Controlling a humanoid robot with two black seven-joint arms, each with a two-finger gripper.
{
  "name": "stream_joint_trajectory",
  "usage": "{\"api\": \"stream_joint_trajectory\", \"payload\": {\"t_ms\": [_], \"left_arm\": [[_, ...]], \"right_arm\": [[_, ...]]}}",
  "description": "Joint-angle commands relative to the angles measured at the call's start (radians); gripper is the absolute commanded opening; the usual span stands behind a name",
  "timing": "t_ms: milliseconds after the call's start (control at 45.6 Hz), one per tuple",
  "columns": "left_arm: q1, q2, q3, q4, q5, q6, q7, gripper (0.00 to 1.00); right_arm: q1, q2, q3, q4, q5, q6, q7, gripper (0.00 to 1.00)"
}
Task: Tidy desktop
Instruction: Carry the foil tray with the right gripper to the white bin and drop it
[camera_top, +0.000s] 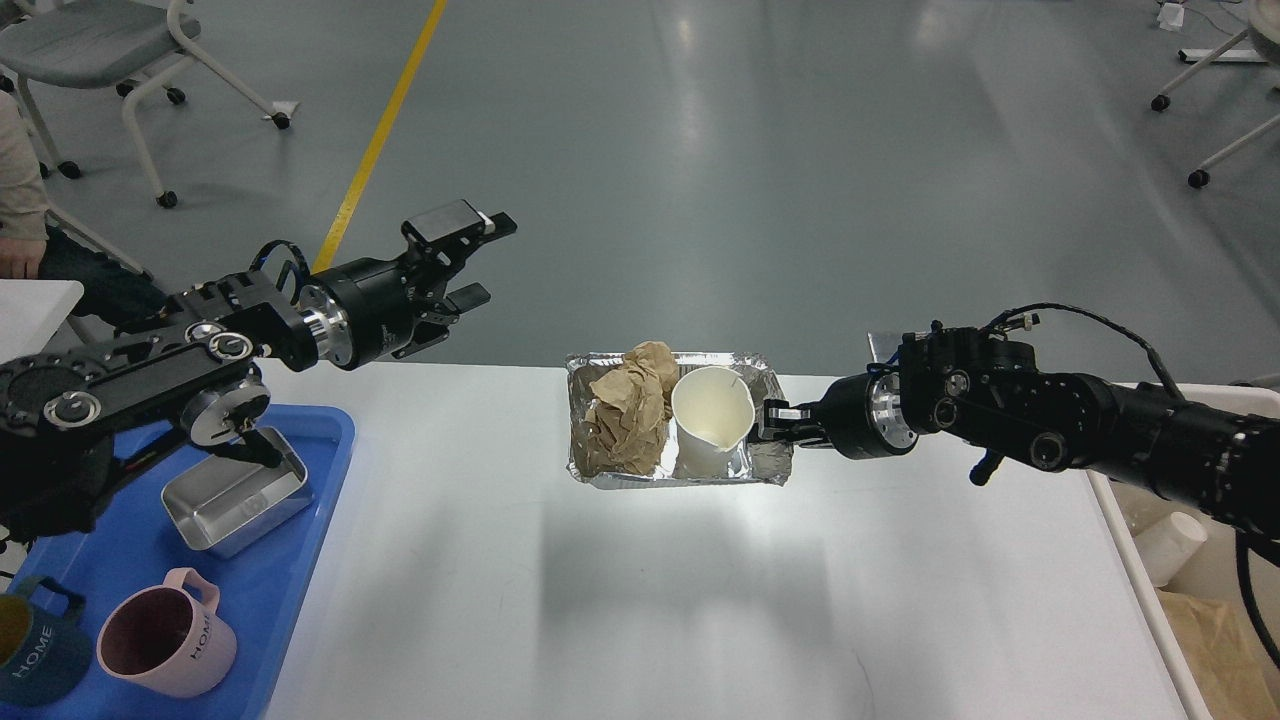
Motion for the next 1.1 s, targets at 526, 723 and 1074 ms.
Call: {"api": "stream_joint_trajectory", "payload": {"t_ms": [526,723,1074], "left_arm": [[0.505,-0.284,-0.907,0.2,-0.085,-0.025,-0.009,0.96],[0.554,-0.289,-0.954,0.218,-0.215,-0.043,-0.009,0.96],[0.556,-0.328,-0.978,0.335,-0.257,-0.172,-0.011,0.96]], "right_arm": [[-0.045,-0.307,0.005,0.058,0.278,-0.103,-0.002,0.0],[-0.095,-0.459,0.006,0.056,0.375,-0.104,0.0,0.0],[-0.206,-0.728,0.017,0.05,0.554,-0.106,0.004,0.0]]}}
